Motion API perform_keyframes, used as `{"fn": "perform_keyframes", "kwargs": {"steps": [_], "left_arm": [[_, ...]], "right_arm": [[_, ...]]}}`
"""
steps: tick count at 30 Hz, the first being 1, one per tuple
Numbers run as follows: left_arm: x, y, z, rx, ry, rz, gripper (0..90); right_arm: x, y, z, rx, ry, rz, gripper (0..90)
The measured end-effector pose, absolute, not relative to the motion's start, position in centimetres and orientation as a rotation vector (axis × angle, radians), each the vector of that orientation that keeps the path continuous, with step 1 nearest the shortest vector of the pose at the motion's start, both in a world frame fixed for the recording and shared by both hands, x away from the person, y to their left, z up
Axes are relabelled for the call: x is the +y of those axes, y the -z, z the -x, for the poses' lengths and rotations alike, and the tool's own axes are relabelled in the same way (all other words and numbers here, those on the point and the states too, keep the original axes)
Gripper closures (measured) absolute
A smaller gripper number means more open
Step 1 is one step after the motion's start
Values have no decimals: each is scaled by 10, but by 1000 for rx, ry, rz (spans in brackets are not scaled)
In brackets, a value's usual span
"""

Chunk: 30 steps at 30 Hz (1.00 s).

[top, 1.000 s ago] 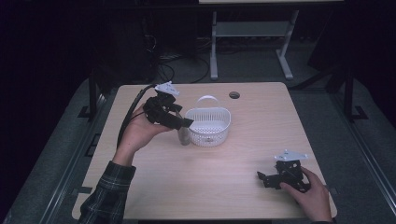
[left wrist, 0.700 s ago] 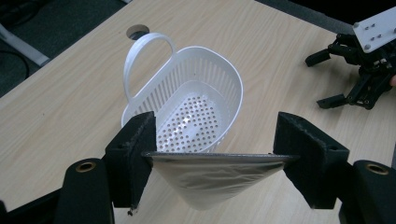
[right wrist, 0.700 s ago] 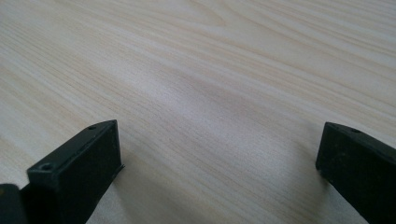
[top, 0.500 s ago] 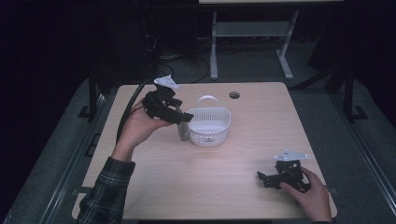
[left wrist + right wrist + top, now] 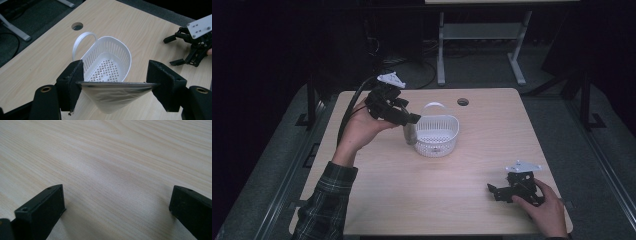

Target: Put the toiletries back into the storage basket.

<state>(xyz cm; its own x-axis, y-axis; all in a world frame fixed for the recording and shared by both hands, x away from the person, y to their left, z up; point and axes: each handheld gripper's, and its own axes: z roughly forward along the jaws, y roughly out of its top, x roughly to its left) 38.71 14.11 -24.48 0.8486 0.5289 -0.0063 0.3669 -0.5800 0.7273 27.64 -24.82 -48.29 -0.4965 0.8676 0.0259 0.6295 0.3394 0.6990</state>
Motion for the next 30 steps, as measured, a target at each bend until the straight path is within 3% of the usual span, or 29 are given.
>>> {"fn": "perform_keyframes", "kwargs": {"steps": [30], "left_arm": [[123,248,-417,610,-301,-2236,298]], "right_arm": [[-248,483,-276,2257,-940,-1326,0]]}}
